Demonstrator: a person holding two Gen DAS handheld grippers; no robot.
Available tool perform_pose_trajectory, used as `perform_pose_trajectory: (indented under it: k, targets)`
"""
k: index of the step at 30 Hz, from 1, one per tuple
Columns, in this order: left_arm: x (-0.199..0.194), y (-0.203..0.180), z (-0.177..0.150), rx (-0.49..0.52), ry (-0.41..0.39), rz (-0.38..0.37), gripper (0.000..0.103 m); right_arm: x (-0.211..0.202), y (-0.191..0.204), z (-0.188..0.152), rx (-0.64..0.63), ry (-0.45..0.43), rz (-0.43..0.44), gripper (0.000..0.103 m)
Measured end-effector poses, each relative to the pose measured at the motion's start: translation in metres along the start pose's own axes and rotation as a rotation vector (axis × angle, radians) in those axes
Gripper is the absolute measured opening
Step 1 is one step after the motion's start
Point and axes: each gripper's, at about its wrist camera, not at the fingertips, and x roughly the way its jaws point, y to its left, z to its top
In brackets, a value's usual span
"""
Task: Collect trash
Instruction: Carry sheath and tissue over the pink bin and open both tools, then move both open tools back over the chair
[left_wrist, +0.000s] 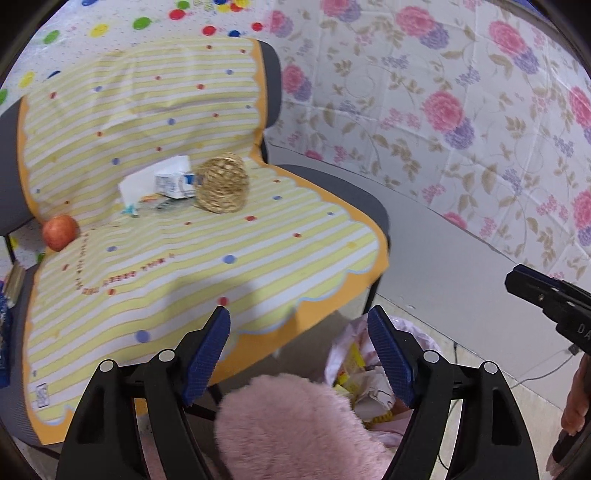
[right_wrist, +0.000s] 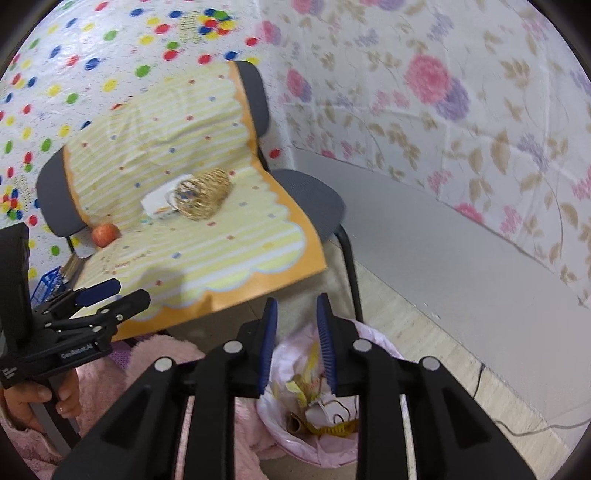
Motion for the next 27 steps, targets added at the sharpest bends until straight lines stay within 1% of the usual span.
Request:
perform_pose_trajectory:
  k: [4,7,9,11,13,19,22,24,27]
  targets:
    - [-0.009,0.026,0.000,-0.037,-0.011,0.064,0.078,0.006,0.024,0.009,-0.048,0.001,0.042,0.022]
    - [-0.014,0.044,-0.002,-0.076,-0.014,0.095,0.078,0.014,0.045,0.015,-0.088,0.011,0.074,0.022]
    - [-0.019,0.061,-0.003,-0.106,-0.017,0.128,0.078,0.021,0.058,0.019,-0.112,0.019,0.098,0.023]
    - [-0.022,0.072,-0.004,-0.122,-0.022,0.156,0.078,0.028,0.072,0.025,-0.135,0.025,0.123,0.028]
    - [-0.026,0.086,-0.005,-0.142,-0.029,0.192,0.078,0.035,0.085,0.029,-0.157,0.029,0.142,0.028]
    - [-0.034,0.121,-0.001,-0.197,-0.043,0.256,0.079,0.057,0.115,0.043,-0.205,0.037,0.184,0.029]
    - [-0.034,0.136,0.003,-0.216,-0.046,0.280,0.080,0.071,0.126,0.051,-0.223,0.043,0.189,0.037]
    - [-0.033,0.147,0.006,-0.235,-0.049,0.297,0.085,0.080,0.132,0.056,-0.232,0.044,0.187,0.043]
    - [-0.029,0.161,0.012,-0.255,-0.050,0.321,0.085,0.095,0.140,0.064,-0.252,0.047,0.188,0.047]
